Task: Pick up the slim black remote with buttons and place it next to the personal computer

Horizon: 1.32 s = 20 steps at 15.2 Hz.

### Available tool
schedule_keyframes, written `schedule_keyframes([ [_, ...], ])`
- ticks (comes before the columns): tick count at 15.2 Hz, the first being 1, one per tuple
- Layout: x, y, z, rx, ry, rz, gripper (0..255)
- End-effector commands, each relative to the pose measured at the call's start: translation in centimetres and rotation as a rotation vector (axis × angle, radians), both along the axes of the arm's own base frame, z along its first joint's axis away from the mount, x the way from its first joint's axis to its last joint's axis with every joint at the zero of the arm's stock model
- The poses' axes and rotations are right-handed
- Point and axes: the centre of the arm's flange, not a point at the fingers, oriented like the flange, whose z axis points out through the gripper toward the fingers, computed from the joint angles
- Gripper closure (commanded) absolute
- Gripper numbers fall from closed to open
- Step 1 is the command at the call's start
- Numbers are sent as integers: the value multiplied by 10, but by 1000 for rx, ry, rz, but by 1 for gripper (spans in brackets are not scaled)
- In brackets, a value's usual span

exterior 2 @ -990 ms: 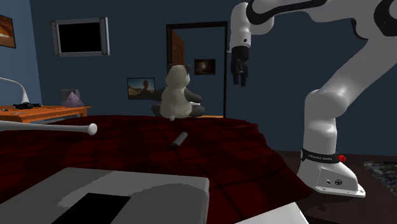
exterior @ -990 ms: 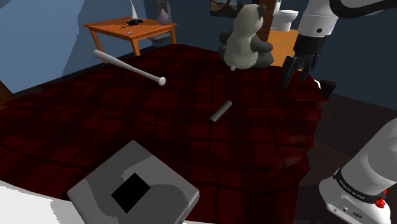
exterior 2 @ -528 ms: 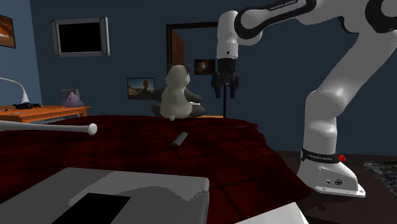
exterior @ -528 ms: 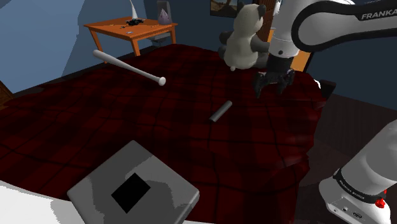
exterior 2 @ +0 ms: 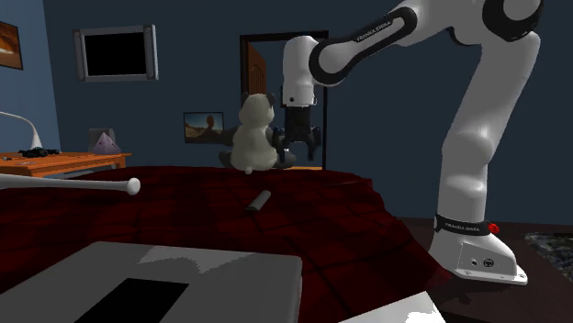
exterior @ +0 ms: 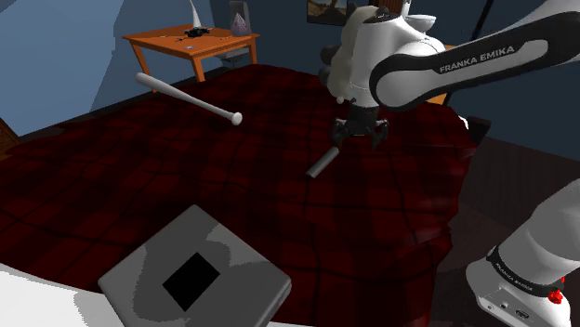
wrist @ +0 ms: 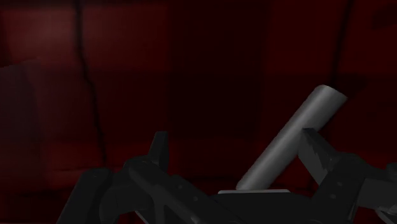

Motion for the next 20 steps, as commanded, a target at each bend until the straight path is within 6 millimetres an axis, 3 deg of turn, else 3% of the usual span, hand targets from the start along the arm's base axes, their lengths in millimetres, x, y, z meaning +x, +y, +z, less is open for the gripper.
schedule_keyframes([
  [1,21,8,-17,-19,-12,-89,0],
  [6,75,18,-56,-71,-35,-292,0],
  [12,140,13,-101,-132,-63,-529,0],
  [20,141,4,-140,-132,-62,-529,0],
])
